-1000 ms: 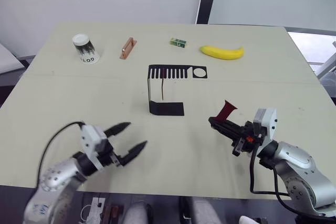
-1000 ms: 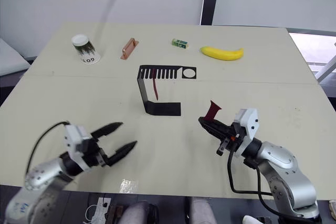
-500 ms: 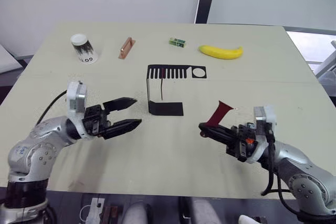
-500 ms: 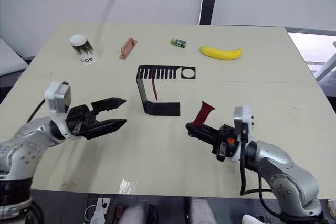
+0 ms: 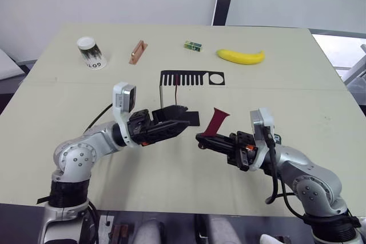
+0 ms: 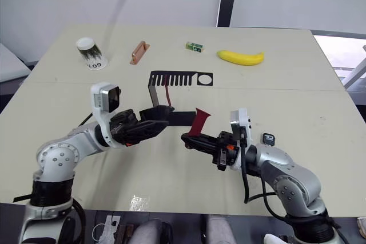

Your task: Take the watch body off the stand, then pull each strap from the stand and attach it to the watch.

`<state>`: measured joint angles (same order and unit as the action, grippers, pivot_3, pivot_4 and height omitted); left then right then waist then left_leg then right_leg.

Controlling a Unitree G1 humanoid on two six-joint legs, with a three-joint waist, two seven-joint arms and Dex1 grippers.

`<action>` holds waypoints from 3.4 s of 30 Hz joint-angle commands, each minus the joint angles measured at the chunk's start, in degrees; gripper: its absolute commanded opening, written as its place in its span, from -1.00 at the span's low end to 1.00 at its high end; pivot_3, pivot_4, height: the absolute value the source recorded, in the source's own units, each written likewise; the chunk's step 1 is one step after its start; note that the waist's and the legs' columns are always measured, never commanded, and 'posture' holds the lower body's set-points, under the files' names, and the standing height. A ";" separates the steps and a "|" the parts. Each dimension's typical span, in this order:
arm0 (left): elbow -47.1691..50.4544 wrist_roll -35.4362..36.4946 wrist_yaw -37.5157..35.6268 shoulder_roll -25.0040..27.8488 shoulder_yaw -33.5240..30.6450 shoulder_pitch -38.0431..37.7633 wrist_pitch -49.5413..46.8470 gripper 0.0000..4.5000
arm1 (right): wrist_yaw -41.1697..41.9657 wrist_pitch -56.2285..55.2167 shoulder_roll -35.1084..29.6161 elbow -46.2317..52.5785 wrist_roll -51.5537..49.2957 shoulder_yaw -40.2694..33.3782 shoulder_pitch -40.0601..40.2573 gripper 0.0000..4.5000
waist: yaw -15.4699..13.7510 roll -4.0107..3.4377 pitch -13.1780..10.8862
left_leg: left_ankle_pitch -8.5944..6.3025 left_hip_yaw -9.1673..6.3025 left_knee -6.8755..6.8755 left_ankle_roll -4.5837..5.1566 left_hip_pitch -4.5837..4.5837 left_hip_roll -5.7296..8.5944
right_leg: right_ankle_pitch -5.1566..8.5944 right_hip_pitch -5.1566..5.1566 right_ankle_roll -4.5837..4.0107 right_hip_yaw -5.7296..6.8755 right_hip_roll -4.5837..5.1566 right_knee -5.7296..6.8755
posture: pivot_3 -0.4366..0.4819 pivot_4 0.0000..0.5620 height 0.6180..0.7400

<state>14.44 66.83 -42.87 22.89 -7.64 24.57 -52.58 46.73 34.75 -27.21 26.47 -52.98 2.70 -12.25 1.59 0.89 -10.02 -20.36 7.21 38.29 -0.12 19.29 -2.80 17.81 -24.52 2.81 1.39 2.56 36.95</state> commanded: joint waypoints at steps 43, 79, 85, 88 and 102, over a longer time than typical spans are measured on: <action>-3.46 0.30 1.48 -2.74 3.87 6.12 -5.52 0.12 | -0.89 0.40 8.24 1.52 3.16 3.01 -1.35 -1.00 | 0.03 0.00 0.00 | 0.01 -0.02 0.00 -0.02 0.01 0.01 | 0.00 -0.01 0.00 0.01 0.00 0.00 | -0.05 -0.47 0.99; -4.18 -3.04 -0.72 -3.05 5.45 5.79 -5.52 0.12 | 0.17 -1.24 7.68 1.28 4.42 3.71 0.38 -1.00 | 0.01 0.00 0.00 | 0.01 -0.03 0.00 -0.02 0.02 0.01 | 0.00 -0.01 0.00 0.01 0.00 -0.02 | -0.05 -0.47 0.99; -4.06 -2.76 -0.49 -3.39 5.21 5.53 -5.50 0.12 | 0.25 -1.23 7.63 1.41 4.48 3.79 0.65 -1.00 | 0.00 0.00 0.00 | 0.01 -0.03 0.00 -0.02 0.02 0.01 | 0.00 -0.01 0.00 0.01 0.00 -0.02 | -0.05 -0.47 0.99; -4.27 -2.61 -0.33 -3.56 4.83 5.37 -5.43 0.12 | 0.38 -1.22 7.67 1.36 4.56 3.80 0.62 -1.00 | 0.02 0.00 0.00 | 0.01 -0.03 -0.01 -0.02 0.02 0.01 | 0.00 -0.01 0.00 0.01 0.00 -0.02 | -0.05 -0.47 0.99; -3.82 -2.33 -0.52 -3.58 4.76 4.56 -5.63 -0.99 | 0.34 -0.87 7.76 1.56 4.40 3.80 0.55 -1.00 | 0.01 0.00 0.00 | 0.01 -0.03 -0.01 -0.02 0.02 0.00 | 0.00 -0.01 0.00 0.01 0.00 -0.03 | -0.05 -0.47 0.99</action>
<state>8.66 63.73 -42.91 19.27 -2.18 29.06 -58.33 45.95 34.83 -19.57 25.50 -47.69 6.32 -11.67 1.60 0.90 -10.02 -20.35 7.18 38.27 -0.13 19.31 -2.79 17.81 -24.53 2.81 1.40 2.56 36.92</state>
